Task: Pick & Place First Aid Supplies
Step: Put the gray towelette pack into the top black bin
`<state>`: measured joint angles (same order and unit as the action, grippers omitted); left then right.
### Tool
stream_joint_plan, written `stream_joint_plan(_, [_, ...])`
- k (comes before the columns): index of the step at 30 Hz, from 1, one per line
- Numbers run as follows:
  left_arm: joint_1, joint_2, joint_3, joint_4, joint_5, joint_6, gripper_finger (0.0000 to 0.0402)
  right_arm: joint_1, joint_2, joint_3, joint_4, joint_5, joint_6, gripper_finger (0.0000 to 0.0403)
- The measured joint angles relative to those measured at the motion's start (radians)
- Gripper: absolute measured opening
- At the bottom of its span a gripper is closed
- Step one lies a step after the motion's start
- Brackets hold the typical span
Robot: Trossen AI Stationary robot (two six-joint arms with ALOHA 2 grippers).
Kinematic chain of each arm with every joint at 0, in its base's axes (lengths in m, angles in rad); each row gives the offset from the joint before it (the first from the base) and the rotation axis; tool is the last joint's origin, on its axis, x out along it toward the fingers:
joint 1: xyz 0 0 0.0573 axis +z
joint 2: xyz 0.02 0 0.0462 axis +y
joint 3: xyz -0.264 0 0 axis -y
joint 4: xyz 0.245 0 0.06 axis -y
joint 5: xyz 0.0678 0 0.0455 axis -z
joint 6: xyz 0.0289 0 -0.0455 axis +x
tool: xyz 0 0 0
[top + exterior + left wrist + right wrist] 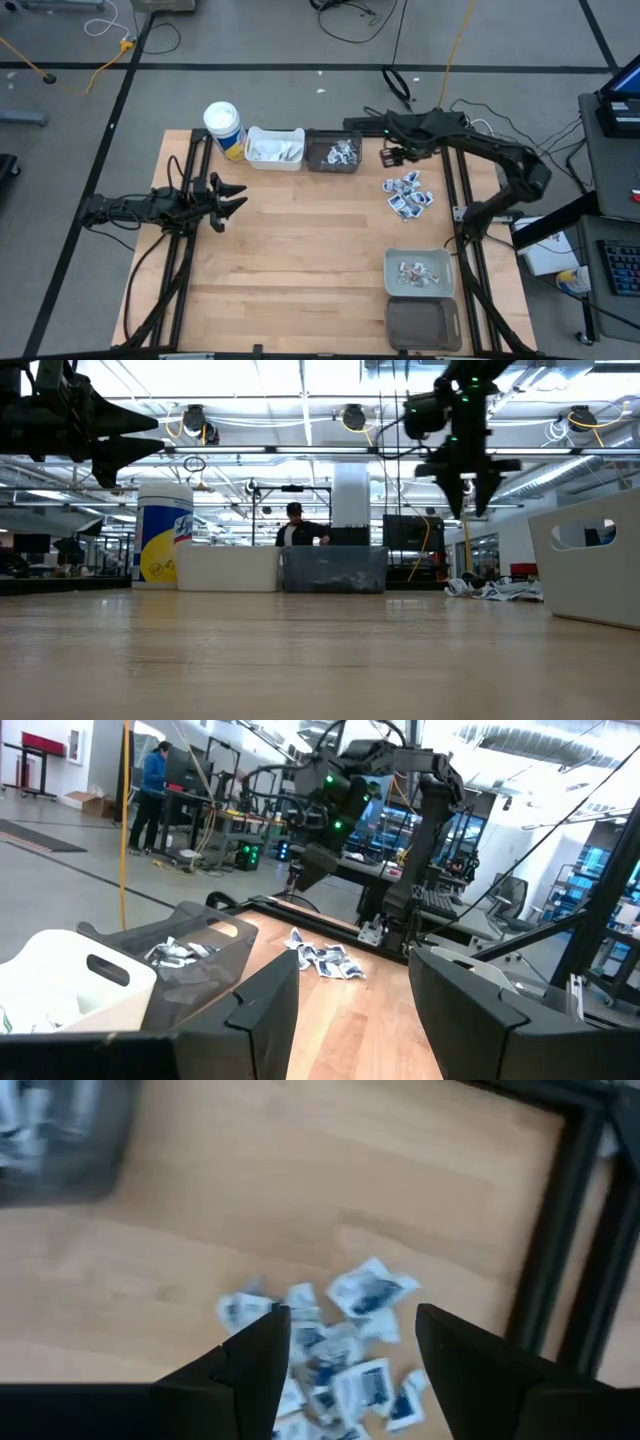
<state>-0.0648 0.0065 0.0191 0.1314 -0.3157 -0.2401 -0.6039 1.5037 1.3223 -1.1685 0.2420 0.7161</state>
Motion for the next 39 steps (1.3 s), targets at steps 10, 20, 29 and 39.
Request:
stream_joint_plan(10, [0.0,0.0,0.0,0.0,0.0,0.0,0.0196,-0.11,-0.164,-0.187,0.013,-0.004,-0.033,0.0216])
stream_joint_plan(20, [0.0,0.0,0.0,0.0,0.0,0.0,0.0196,-0.131,-0.143,-0.248,0.075,-0.009,0.041,0.0216])
stream_joint_plan(29, [0.0,0.0,0.0,0.0,0.0,0.0,0.0196,-0.157,-0.069,-0.28,0.157,-0.096,0.11,0.0215])
stream_joint_plan(39, [0.0,0.0,0.0,0.0,0.0,0.0,0.0196,-0.204,0.025,-0.287,0.178,-0.143,0.134,0.021])
